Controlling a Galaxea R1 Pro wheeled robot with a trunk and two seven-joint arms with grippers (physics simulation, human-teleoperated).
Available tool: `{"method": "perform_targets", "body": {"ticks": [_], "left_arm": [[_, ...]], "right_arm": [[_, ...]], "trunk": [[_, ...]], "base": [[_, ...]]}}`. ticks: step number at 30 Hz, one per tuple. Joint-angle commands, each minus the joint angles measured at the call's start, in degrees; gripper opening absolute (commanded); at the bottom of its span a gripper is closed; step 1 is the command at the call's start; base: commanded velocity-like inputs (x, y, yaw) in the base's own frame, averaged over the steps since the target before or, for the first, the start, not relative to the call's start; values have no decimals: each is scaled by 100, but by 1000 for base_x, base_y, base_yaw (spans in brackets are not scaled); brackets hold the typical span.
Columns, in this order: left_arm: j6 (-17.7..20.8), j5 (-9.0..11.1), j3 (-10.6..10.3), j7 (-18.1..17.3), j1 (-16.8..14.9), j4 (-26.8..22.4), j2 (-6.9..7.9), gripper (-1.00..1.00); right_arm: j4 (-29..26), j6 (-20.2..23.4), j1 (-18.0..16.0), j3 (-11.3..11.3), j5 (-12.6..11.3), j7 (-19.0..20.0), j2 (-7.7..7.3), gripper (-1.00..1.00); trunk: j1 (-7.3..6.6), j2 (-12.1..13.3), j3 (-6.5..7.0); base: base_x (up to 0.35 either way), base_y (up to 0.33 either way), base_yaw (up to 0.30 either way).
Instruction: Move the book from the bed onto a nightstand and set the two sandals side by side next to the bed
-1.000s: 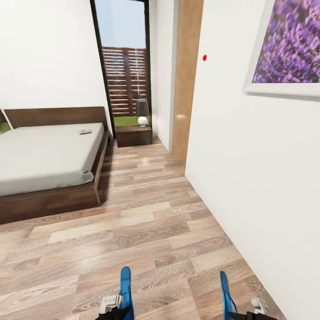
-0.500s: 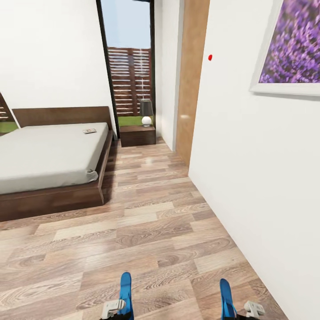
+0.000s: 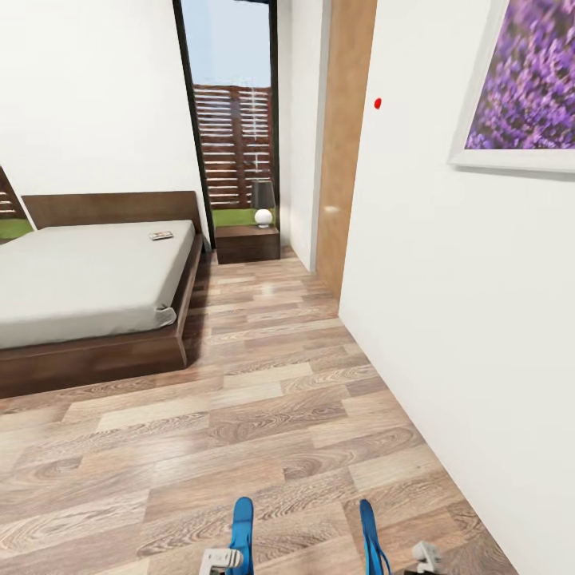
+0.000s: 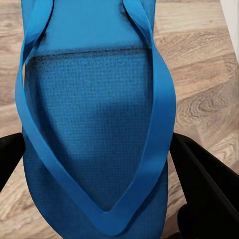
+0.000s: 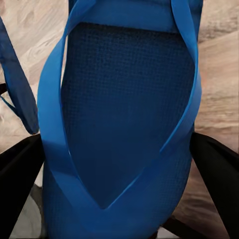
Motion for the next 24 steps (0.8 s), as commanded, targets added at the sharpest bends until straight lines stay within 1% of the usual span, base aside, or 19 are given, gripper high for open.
{"method": "perform_targets", "body": {"ticks": [1,4,10,24], "left_arm": [[20,57,-27,-11,-2,-2,3,-100],[14,57,-31,-13,-2,-3,3,-100],[9,63,-29,-8,-2,-2,3,-100],[7,66,-29,-1,-2,-1,3,-100]], "right_arm": [[-1,55,-2,26,-46,78,0,-100],[5,42,-1,53,-70,135,-2,-100],[14,-156,-1,58,-115,139,-11,-100],[30,-189,-1,56,-122,123,-7,-100]], "trunk": [[-1,-2,-5],[-1,-2,-5],[-1,-2,-5],[-1,-2,-5]], "base": [[0,0,0],[0,0,0],[0,0,0],[0,0,20]]}}
